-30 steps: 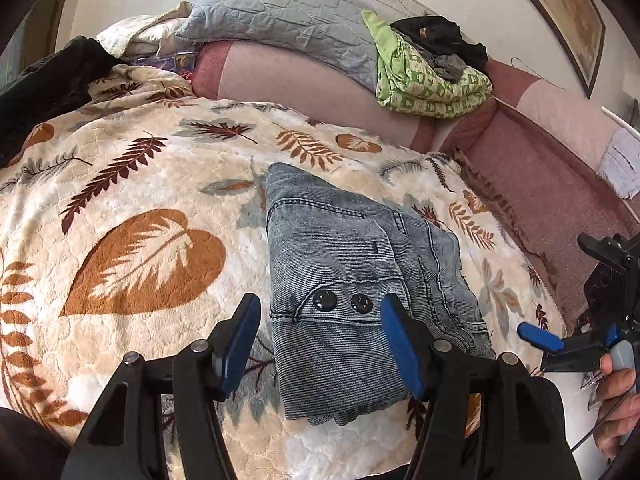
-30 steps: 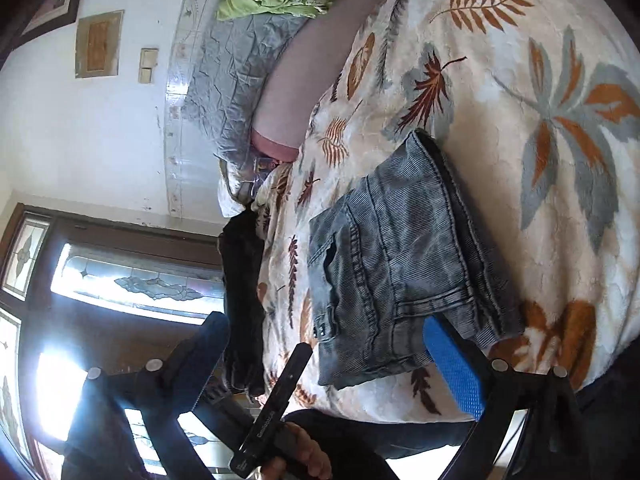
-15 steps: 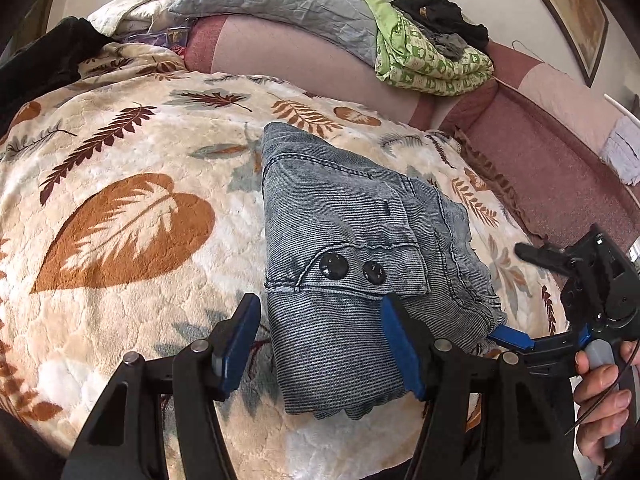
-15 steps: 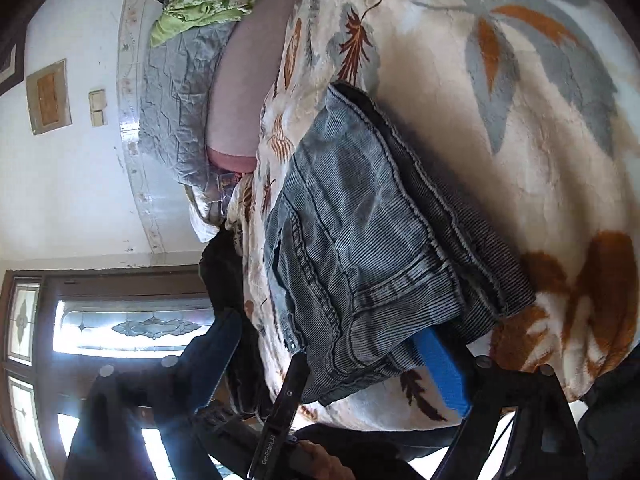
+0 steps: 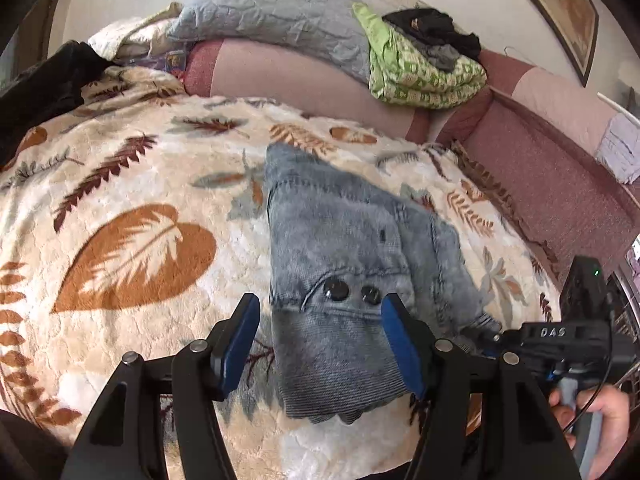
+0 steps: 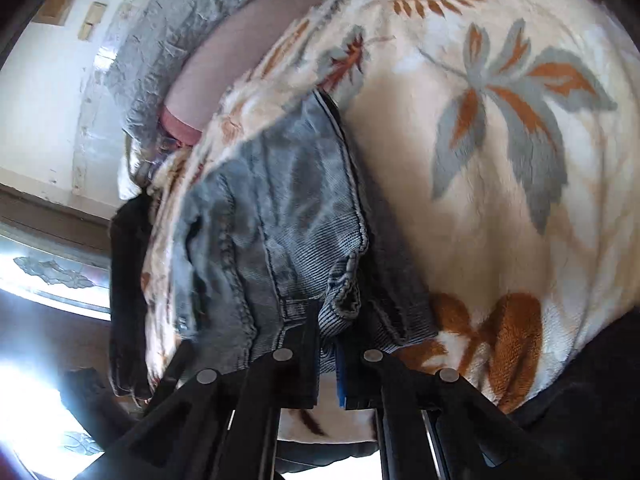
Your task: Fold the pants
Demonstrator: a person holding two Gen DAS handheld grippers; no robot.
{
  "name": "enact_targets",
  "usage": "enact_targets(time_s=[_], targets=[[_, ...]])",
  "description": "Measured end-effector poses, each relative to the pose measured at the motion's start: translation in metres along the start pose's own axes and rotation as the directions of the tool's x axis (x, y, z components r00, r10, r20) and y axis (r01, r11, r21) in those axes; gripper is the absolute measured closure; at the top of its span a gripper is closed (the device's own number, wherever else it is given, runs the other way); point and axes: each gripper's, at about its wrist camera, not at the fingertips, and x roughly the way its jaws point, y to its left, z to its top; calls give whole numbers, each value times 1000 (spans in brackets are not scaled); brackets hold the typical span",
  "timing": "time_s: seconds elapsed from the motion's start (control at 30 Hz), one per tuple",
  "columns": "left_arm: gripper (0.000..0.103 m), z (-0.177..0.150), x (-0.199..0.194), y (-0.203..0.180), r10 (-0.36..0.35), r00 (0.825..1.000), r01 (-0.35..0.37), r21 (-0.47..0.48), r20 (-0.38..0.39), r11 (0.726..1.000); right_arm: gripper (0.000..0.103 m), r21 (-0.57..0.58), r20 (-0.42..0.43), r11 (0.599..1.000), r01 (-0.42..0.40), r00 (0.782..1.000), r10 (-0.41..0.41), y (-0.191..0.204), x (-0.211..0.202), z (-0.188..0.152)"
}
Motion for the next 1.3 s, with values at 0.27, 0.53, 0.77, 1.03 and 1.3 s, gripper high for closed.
enact_targets(time_s=[0.27, 0.53, 0.77, 1.03, 1.3], targets=[[38, -16, 48, 1, 55, 984, -49, 41, -168, 998, 88, -53, -72, 998, 44, 996, -47, 11, -13, 8], [38, -18, 45, -5, 70, 986, -60, 74, -150, 995, 60, -252, 63, 967, 28, 998, -13, 100, -50, 49], [38, -18, 42, -7, 69, 989, -58, 84, -133, 995, 49, -242, -113, 967, 75, 988, -105, 95, 66, 101], [38, 5, 3, 48, -136, 990, 137, -258, 24, 956, 85, -196, -131, 979, 51, 988, -78, 65, 76, 98], [40, -11, 32, 79, -362, 931, 289, -503, -51, 815, 85, -176, -148, 984, 1, 989, -27, 51, 76, 102]])
